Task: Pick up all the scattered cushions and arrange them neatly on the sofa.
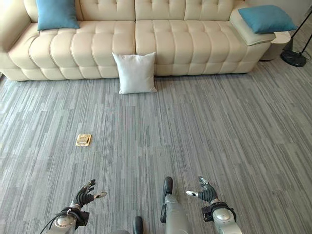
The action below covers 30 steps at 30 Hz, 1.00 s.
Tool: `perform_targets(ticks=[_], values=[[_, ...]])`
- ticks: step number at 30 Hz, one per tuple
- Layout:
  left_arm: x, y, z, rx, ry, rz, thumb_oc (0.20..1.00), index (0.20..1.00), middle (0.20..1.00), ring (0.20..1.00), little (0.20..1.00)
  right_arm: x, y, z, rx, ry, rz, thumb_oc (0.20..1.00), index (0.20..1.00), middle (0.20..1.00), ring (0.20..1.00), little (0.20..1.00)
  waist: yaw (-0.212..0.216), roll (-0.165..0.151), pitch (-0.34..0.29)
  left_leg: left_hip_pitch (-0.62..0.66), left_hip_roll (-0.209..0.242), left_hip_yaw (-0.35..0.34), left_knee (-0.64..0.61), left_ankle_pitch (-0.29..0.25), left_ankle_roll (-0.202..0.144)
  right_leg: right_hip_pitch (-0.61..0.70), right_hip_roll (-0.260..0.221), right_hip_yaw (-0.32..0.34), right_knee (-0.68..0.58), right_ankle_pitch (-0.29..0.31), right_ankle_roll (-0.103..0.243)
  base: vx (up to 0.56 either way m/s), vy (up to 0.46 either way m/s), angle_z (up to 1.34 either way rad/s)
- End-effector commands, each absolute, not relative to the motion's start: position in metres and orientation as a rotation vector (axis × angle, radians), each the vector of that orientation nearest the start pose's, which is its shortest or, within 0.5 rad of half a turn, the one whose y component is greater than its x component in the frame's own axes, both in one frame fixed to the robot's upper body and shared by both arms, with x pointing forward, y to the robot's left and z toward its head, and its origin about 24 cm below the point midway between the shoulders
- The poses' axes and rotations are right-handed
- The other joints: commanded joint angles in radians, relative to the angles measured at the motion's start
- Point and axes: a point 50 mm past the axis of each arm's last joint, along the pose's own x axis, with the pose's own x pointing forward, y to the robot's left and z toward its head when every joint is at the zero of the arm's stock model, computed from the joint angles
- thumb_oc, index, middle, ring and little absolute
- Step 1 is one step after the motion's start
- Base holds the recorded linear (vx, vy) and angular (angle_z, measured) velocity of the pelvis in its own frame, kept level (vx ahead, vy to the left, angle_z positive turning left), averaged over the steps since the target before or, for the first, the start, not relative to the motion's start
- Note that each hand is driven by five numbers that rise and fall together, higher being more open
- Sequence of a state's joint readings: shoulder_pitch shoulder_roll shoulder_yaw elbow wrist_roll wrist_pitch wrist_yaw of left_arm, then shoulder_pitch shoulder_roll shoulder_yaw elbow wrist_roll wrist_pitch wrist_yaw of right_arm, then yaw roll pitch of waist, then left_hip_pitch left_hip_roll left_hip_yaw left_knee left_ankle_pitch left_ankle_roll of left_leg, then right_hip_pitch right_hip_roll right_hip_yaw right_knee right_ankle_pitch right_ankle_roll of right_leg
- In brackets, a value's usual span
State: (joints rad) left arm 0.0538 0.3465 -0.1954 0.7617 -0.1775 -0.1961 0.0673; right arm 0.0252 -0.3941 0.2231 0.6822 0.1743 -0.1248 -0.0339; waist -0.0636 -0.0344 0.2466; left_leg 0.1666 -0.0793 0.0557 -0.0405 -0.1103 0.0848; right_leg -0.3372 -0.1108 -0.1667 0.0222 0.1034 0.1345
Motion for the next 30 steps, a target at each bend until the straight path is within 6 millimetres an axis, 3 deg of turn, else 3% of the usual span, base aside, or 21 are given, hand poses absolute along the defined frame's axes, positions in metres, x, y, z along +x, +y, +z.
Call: perform_targets(ticks=[1,4,5,6,7,10,11,12,13,16,22,27,30], values=[[0.178,0.238,-0.09,0.233,0.557,0.075,1.0,1.0,1.0,1.0,1.0,0.199,-0.251,-0.073,-0.342,0.544,-0.011,1.0,1.0,1.0,1.0,1.0,-0.022,0.014,-0.036,0.027,-0.015,-0.06,0.129,-0.108,-0.072,0.061,0.016,0.037,0.081,0.002,0.018,0.37,-0.259,0.85],[0.176,0.232,-0.094,0.22,0.577,0.057,1.0,1.0,1.0,1.0,1.0,0.194,-0.254,-0.074,-0.339,0.55,-0.018,1.0,1.0,1.0,1.0,1.0,-0.034,0.031,-0.061,0.031,0.03,-0.049,0.154,-0.046,-0.136,0.102,0.027,0.007,0.076,-0.014,-0.007,0.27,-0.251,0.59],[0.176,0.23,-0.094,0.228,0.576,0.039,1.0,1.0,1.0,1.0,1.0,0.193,-0.256,-0.072,-0.34,0.544,-0.018,1.0,1.0,1.0,1.0,1.0,-0.044,0.042,-0.075,0.017,0.063,-0.031,0.215,0.031,-0.177,0.142,0.046,-0.014,0.061,-0.038,-0.029,0.27,-0.259,0.4],[0.176,0.23,-0.094,0.228,0.577,0.039,1.0,1.0,1.0,1.0,1.0,0.193,-0.256,-0.072,-0.34,0.544,-0.018,1.0,1.0,1.0,1.0,1.0,-0.045,0.043,-0.075,0.017,0.064,-0.032,0.216,0.03,-0.178,0.143,0.046,-0.015,0.06,-0.039,-0.03,0.35,-0.356,0.21],[0.179,0.228,-0.095,0.212,0.577,0.044,1.0,1.0,1.0,1.0,1.0,0.193,-0.26,-0.072,-0.334,0.549,-0.036,1.0,1.0,1.0,1.0,1.0,-0.044,0.028,-0.066,-0.06,0.097,0.033,0.335,0.103,-0.204,0.205,0.048,-0.023,0.027,-0.071,-0.052,0.21,-0.218,-0.03],[0.182,0.224,-0.095,0.232,0.575,0.016,1.0,1.0,1.0,1.0,1.0,0.193,-0.263,-0.07,-0.349,0.542,-0.049,1.0,1.0,1.0,1.0,1.0,-0.03,-0.004,-0.051,-0.182,0.116,0.122,0.301,0.026,-0.159,0.27,0.034,-0.019,-0.012,-0.105,-0.056,0.22,-0.164,0.14],[0.182,0.223,-0.095,0.232,0.575,0.016,1.0,1.0,1.0,1.0,1.0,0.193,-0.263,-0.07,-0.349,0.542,-0.049,1.0,1.0,1.0,1.0,1.0,-0.03,-0.003,-0.051,-0.183,0.117,0.122,0.306,0.022,-0.158,0.271,0.035,-0.019,-0.012,-0.106,-0.055,0.24,-0.104,0.05],[0.184,0.223,-0.094,0.24,0.571,0.002,1.0,1.0,1.0,1.0,1.0,0.19,-0.266,-0.071,-0.341,0.549,-0.062,1.0,1.0,1.0,1.0,1.0,-0.032,-0.012,-0.048,-0.228,0.145,0.178,0.247,0.024,-0.153,0.3,0.032,-0.024,-0.019,-0.128,-0.059,0.28,-0.091,-0.05],[0.184,0.227,-0.094,0.254,0.581,0.012,1.0,1.0,1.0,1.0,1.0,0.186,-0.267,-0.072,-0.337,0.555,-0.073,1.0,1.0,1.0,1.0,1.0,-0.028,-0.017,-0.043,-0.279,0.167,0.205,0.198,0.087,-0.164,0.337,0.047,-0.025,-0.021,-0.153,-0.066,0.37,-0.114,0.09],[0.18,0.23,-0.096,0.265,0.595,0.025,1.0,1.0,1.0,1.0,1.0,0.186,-0.262,-0.074,-0.35,0.56,-0.058,1.0,1.0,1.0,1.0,1.0,0.001,-0.016,-0.035,-0.351,0.165,0.168,0.114,0.179,-0.174,0.397,0.085,0.004,-0.007,-0.2,-0.075,0.36,-0.043,0.24],[0.171,0.233,-0.101,0.252,0.631,0.047,1.0,1.0,1.0,1.0,1.0,0.187,-0.258,-0.076,-0.355,0.563,-0.032,1.0,1.0,1.0,1.0,1.0,0.039,-0.015,-0.048,-0.391,0.166,0.158,0.073,0.222,-0.169,0.489,0.107,0.084,0.024,-0.258,-0.071,0.42,0.088,-0.37],[0.169,0.237,-0.101,0.265,0.632,0.047,1.0,1.0,1.0,1.0,1.0,0.194,-0.245,-0.075,-0.343,0.542,0.017,1.0,1.0,1.0,1.0,1.0,0.06,-0.05,-0.085,-0.387,0.114,0.169,0.181,0.141,-0.117,0.497,0.031,0.134,0.116,-0.239,-0.022,0.36,0.19,-0.47],[0.174,0.24,-0.096,0.279,0.612,0.051,1.0,1.0,1.0,1.0,1.0,0.206,-0.236,-0.069,-0.345,0.504,0.053,1.0,1.0,1.0,1.0,1.0,0.069,-0.056,-0.081,-0.366,0.083,0.175,0.201,0.081,-0.075,0.425,-0.012,0.155,0.252,-0.145,0.031,0.25,0.194,-0.29]])
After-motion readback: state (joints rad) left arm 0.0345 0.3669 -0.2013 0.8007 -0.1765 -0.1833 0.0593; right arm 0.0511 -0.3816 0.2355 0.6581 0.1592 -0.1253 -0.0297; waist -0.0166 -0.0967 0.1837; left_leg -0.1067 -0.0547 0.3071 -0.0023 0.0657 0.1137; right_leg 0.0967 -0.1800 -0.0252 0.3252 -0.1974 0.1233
